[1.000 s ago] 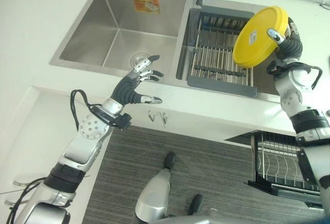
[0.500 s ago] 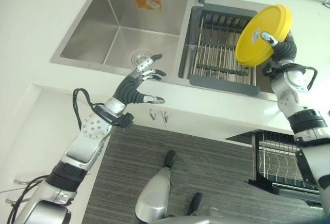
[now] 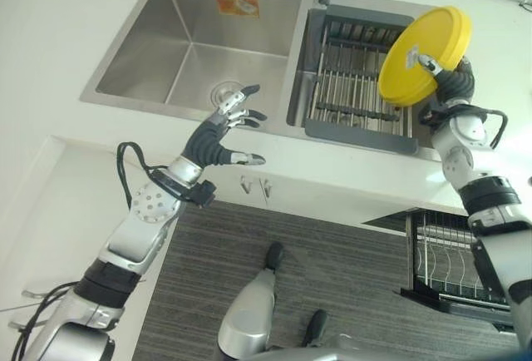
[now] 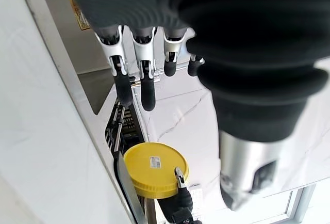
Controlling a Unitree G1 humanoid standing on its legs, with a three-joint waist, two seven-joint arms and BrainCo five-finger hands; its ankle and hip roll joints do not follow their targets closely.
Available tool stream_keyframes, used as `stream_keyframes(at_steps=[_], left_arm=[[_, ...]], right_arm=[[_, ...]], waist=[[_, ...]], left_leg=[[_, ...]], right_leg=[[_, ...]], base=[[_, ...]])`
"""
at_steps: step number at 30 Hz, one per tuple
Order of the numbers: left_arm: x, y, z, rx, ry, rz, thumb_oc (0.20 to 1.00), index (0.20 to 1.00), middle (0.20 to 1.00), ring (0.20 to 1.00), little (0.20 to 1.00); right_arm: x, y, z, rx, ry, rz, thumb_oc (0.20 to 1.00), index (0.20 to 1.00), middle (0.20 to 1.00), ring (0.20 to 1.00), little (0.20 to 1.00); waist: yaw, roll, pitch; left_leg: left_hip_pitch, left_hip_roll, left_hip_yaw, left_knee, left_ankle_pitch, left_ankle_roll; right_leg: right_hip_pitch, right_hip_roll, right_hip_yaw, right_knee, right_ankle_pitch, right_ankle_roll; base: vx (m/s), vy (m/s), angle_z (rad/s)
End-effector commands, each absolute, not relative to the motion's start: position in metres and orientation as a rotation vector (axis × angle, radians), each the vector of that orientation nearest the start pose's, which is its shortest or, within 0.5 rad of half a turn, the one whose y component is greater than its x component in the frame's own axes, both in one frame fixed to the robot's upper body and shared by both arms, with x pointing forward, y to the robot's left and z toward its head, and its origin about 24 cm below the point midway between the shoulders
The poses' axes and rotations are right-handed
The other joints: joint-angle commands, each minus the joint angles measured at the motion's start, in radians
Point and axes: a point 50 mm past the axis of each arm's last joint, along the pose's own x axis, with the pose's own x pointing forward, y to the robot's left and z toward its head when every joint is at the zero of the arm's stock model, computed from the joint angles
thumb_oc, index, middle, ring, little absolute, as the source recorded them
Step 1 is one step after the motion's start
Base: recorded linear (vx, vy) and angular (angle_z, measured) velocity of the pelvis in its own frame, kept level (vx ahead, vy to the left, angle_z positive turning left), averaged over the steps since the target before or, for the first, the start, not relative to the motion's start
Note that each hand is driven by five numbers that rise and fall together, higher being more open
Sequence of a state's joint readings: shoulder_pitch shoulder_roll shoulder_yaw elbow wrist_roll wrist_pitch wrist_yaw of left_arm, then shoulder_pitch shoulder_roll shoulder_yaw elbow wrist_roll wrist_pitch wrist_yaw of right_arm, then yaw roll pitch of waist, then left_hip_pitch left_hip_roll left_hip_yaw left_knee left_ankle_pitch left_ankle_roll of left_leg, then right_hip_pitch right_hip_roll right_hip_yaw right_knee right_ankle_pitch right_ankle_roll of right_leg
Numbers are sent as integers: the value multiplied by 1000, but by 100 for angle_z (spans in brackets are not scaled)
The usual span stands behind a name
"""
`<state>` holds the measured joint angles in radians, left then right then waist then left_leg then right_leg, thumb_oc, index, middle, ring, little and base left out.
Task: Place the dishes in the dishwasher.
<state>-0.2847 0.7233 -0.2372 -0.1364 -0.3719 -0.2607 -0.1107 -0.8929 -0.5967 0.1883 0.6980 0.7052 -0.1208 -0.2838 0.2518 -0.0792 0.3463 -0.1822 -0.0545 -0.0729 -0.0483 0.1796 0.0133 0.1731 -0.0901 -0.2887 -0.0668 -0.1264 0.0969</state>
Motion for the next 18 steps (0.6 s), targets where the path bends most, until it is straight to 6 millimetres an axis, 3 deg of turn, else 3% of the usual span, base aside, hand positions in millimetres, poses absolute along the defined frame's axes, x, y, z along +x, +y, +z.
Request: stream_keyframes(at_steps=[1,13,18], left_arm=[[273,170,180,335,-605,-458,1000,1000,1000,1000,1000],[273,164,164,291,-522,-500,1000,1000,1000,1000,1000],[273,161,161,282,-508,-514,1000,1000,1000,1000,1000]], right_arm=[[383,-242,259,34,-484,-281,200,200,200,200,200],[383,-242,261,19,-507,-303,200,200,200,200,200],[381,-242,262,95,-540,-273,200,200,200,200,200]], waist=[[11,48,-51],[8,60,-59],[2,68,-63]], left_leg=[[83,39,-86,-25,-134,-42],[85,36,-81,-26,-138,-37],[92,39,-66,-32,-139,-35]], right_leg=[[-144,-7,15,89,82,-15],[-151,-15,13,93,85,-11],[-144,-21,9,93,84,-7]], base=[[0,0,0],[0,0,0],[-34,26,0]])
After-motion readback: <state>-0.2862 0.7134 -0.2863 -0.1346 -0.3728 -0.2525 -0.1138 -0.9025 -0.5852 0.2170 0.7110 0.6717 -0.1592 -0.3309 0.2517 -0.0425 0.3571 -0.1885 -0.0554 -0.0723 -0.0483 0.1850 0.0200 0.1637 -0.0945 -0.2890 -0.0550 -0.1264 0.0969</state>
